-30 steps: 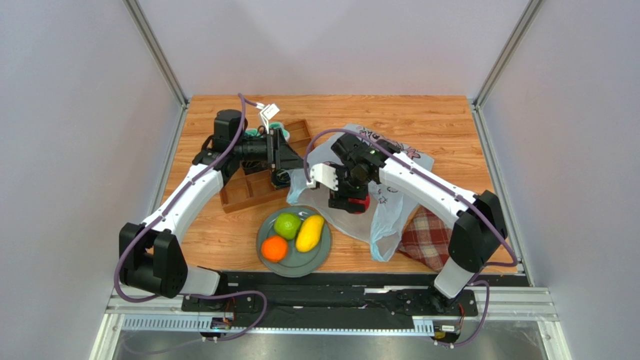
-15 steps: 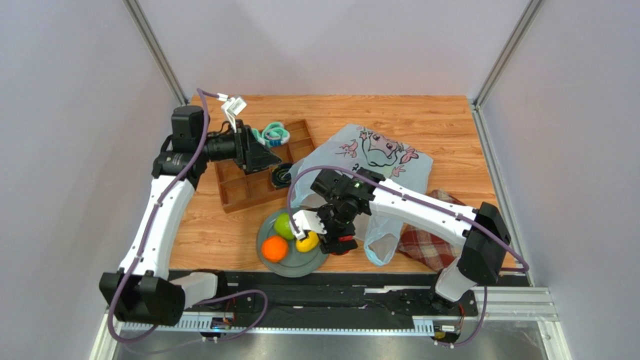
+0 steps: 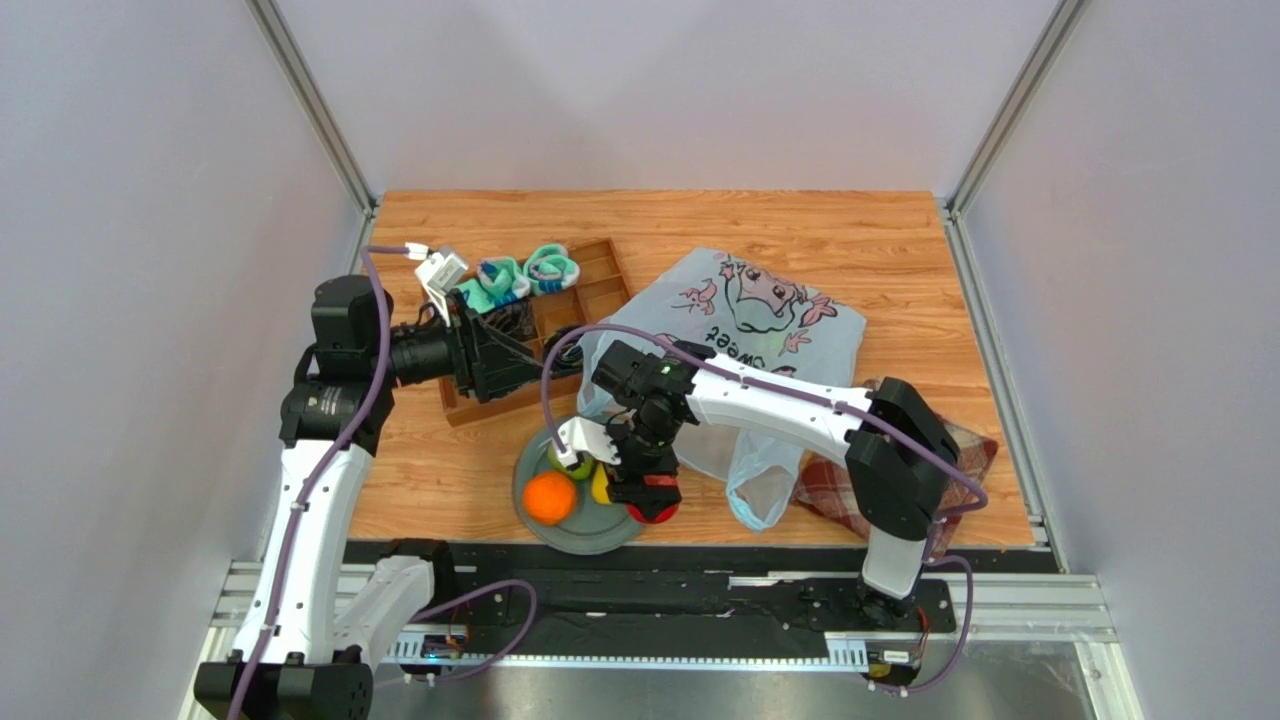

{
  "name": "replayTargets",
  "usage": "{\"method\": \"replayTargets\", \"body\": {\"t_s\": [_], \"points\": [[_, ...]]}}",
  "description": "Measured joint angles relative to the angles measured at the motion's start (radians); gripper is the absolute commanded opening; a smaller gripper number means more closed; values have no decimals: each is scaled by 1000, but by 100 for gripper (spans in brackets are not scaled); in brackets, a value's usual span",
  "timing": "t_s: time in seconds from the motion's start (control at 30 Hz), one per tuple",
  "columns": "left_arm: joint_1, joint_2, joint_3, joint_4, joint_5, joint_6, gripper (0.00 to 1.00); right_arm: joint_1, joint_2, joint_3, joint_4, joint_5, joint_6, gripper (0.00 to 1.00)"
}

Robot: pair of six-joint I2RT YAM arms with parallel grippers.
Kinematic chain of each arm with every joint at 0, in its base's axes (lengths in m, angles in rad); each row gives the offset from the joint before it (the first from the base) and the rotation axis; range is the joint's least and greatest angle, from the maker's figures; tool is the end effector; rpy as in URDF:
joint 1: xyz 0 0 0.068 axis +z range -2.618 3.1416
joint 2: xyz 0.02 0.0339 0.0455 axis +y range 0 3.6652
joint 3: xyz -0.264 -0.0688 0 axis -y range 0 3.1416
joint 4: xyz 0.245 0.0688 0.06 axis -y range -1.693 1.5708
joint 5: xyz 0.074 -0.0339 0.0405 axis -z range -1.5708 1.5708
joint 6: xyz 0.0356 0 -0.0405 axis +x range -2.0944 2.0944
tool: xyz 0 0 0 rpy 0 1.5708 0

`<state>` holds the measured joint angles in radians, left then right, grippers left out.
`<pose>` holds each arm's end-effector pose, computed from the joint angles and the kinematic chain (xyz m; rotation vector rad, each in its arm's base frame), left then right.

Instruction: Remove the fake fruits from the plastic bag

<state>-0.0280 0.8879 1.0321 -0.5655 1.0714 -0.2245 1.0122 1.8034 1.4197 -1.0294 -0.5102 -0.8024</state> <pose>0.1694 -0.0360 0.3756 0.5171 1.8774 -1.2186 0.1692 0.3035 0.2305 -2.3525 1.7621 0.7864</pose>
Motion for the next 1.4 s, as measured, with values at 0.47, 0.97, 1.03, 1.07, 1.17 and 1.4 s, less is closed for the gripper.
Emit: {"method": "replayTargets", "body": {"t_s": [0.47,0.97,1.03,1.07,1.17,1.4], "points": [[39,29,-31,23,0,-36,66,1,47,9,138,60,100,100],[40,84,-31,41,-55,-17,70,-31,-202,112,41,137,188,100],[21,96,-31,26,-102,16,85,-60,-279,113,42,158,229,100],[3,103,-31,14,-138,46,92,-79,-311,111,45,171,254,100],[-91,119,-30,-19,-245,149,98,-190,-376,76,73,177,367,100],[-301,221,10,-85,-384,347,99,-438,-357,-80,84,132,507,82]]}}
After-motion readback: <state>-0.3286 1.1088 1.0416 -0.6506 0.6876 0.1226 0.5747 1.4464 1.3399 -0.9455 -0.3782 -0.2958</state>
